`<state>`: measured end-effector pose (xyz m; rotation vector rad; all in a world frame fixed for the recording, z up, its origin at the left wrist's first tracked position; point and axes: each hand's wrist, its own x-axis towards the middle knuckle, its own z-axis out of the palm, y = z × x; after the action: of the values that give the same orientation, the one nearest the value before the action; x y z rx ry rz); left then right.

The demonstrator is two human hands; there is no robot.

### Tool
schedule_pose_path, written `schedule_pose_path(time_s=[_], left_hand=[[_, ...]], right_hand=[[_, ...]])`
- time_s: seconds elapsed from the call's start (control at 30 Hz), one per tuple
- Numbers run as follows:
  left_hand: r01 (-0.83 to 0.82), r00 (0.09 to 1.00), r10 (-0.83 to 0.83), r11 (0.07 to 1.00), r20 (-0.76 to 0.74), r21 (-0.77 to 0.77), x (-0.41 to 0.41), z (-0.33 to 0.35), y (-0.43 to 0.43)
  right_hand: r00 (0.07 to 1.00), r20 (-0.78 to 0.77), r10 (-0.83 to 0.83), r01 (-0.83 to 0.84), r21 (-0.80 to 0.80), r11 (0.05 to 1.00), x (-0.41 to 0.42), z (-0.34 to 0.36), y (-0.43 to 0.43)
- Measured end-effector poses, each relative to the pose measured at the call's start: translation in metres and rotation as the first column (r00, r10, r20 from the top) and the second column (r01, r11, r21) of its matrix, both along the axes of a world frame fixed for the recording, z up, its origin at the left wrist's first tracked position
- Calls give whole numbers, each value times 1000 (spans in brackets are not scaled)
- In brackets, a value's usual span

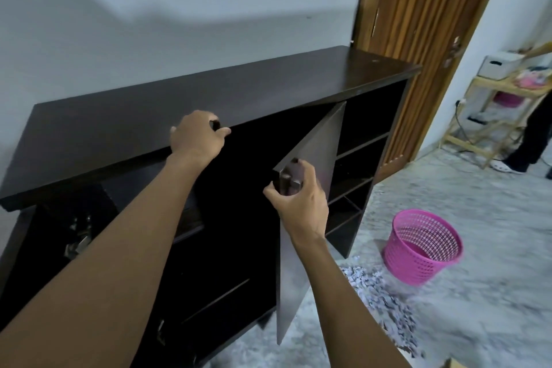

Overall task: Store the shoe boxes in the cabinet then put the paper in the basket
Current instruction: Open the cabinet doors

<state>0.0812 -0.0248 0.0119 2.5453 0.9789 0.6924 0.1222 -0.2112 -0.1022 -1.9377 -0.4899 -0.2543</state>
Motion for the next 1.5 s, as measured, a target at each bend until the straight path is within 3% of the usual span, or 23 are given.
schedule_pose_path(time_s=[0.1,0.27,0.37,0.47,0.53,0.63,0.77,0.93,1.1,1.5], left_hand=[[-7,1000,7,999,-2,48,0,-3,-2],[-16,999,19,997,-39,75,1,-3,-3],[168,984,-175,972,29,167,12,-12,-24],[611,785,-618,784,40,108,33,-25,-67],[776,631,-776,631,-15,-3,51,-28,-95],[871,484,-871,489,-77,-55,78,-32,-128],[912,405,-914,404,-8,-74,109,-35,-164],[900,436,-899,434,38,-34,145,-49,-198],[860,497,-850,509,174,33,179,-56,-234],[766,610,-757,639,236,71,210,-66,-262]], right_hand=[[989,136,-56,50,44,998,-1,-3,-1],[970,224,-95,68,126,990,-1,-11,-10],[956,277,-91,38,190,981,6,-17,-39],[959,278,-52,-7,206,978,18,-21,-76],[961,276,-30,-21,180,984,23,-17,-101],[940,339,-30,-6,106,994,32,-15,-134],[891,427,-155,135,77,988,46,-21,-169],[874,352,-336,296,163,941,72,-24,-201],[937,162,-309,285,157,946,106,-12,-225],[948,-1,-318,315,152,937,145,-9,-242]])
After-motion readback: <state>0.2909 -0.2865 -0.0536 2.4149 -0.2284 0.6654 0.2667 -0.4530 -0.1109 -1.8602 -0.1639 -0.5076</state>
